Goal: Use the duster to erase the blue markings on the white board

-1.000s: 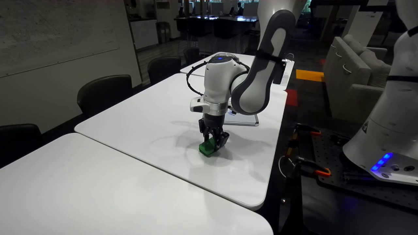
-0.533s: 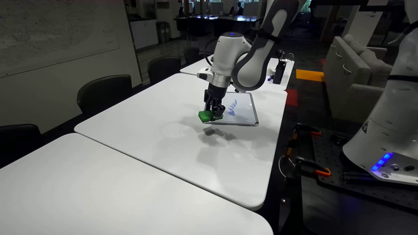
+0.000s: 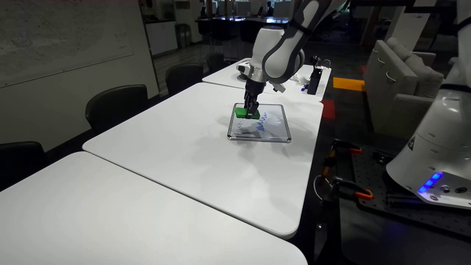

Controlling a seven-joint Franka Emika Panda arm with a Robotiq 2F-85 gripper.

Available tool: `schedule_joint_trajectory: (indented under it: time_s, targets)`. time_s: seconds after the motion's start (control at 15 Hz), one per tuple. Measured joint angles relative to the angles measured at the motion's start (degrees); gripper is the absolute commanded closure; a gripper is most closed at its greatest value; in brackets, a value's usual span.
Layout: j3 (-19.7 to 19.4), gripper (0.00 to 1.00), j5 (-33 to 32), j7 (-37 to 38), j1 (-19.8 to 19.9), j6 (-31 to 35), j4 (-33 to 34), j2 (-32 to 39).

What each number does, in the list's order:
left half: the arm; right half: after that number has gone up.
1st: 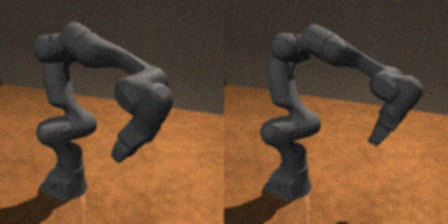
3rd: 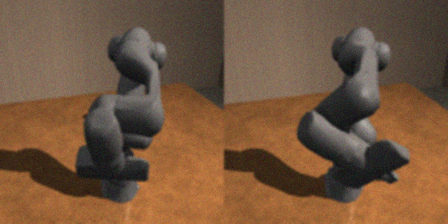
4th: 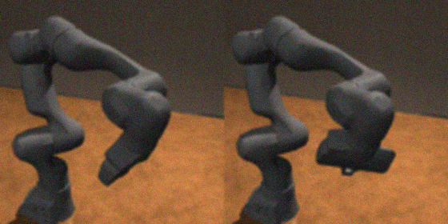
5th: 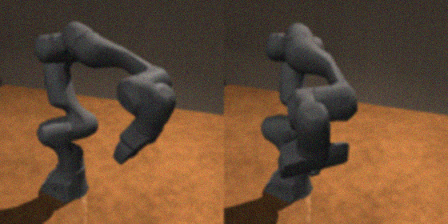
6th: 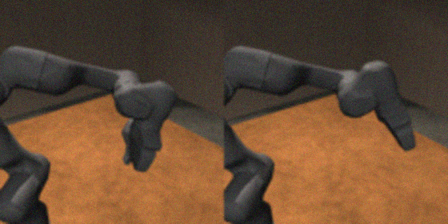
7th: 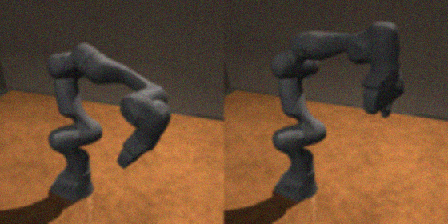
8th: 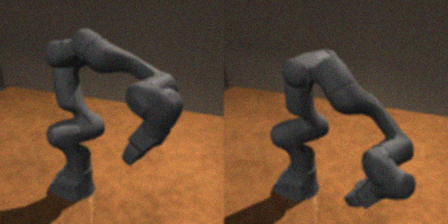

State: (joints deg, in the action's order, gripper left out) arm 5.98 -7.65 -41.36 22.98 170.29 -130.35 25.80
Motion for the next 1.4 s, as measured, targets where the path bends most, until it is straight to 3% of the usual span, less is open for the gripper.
schedule_joint_trajectory:
  time_s: [0.07, 0.13, 0.33, 0.73, 1.4]
  targets:
    - [0.2, 0.42, 0.1, 0.0, 0.2, 0.0, 0.0, 0.1]
    - [0.3, 0.67, 0.1, 0.0, 0.2, 0.0, 0.0, 0.1]
    - [-0.2, 0.67, 0.1, 0.9, -0.5, 0.0, 0.1, 0.5]
    - [-5.5, 0.67, 0.1, 5.8, -1.7, 0.0, 0.7, 3.5]
    - [-5.3, 0.67, 0.1, 9.2, -0.2, 0.1, 1.3, 8.9]
